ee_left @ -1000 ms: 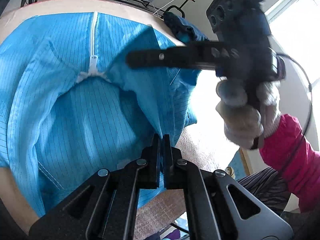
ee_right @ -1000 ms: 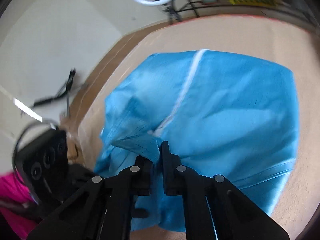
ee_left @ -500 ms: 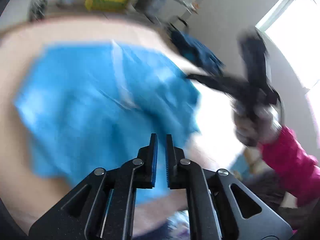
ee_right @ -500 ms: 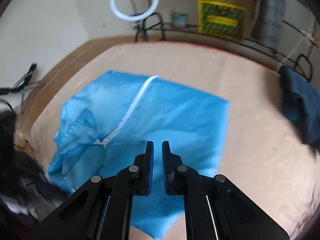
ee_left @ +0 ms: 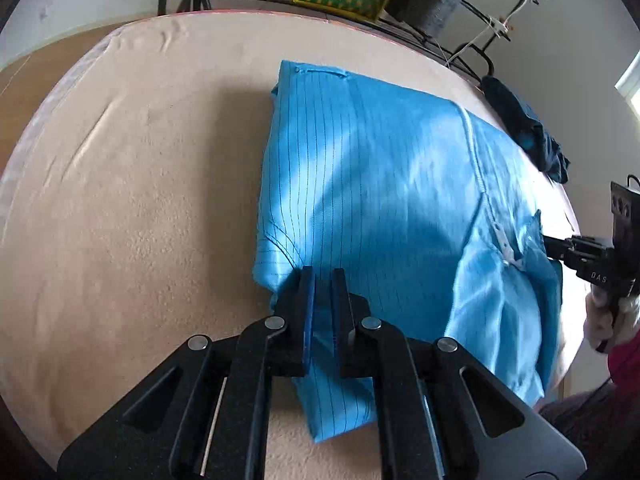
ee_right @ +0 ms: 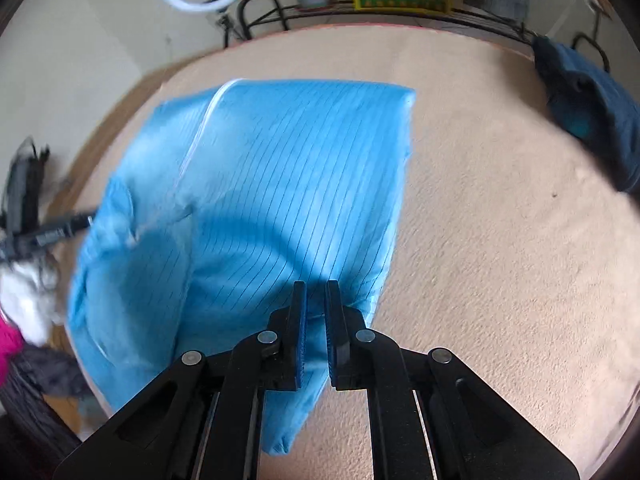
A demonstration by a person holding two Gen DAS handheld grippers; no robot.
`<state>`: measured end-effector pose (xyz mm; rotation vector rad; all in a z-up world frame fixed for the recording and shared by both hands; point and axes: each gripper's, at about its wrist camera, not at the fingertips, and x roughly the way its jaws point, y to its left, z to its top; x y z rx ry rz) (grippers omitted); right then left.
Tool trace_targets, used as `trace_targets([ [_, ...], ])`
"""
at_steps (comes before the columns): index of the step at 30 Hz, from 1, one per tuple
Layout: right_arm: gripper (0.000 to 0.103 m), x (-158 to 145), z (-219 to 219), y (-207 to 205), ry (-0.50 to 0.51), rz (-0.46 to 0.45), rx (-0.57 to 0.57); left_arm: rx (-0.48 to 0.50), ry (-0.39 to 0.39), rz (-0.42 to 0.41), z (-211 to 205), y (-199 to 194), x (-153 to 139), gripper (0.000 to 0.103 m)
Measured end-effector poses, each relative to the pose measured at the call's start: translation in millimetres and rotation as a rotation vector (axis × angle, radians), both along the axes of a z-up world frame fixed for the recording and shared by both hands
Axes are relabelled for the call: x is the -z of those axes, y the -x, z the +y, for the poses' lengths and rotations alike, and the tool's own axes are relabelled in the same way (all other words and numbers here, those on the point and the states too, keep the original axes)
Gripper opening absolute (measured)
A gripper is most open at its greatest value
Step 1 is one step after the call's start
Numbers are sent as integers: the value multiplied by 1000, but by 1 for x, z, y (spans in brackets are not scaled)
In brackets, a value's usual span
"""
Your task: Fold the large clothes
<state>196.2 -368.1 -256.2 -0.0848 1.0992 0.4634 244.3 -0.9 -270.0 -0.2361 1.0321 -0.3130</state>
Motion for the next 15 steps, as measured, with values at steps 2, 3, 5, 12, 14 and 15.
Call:
trace_targets([
  [2, 7, -11, 3, 2, 8, 1, -37, -8, 3, -35, 4, -2, -16, 5],
  [3, 7, -22, 1, 2, -14, -19, -41, -3, -13, -71, 2, -7, -29, 5],
  [5, 7, -47, -2, -1, -61, -77, -42, 27, -29, -119, -6, -17, -49, 5],
  [12, 24, -91, 39, -49, -129, -276, -47, 125, -54, -200, -67, -87, -77, 14],
  [14, 28, -81, 58, -64, -88, -293, -63, 132, -26, -176, -82, -110, -70, 14],
  [15, 28, -75, 64, -70, -75, -286, -63, 136, -18, -164, -85, -115, -66, 14],
])
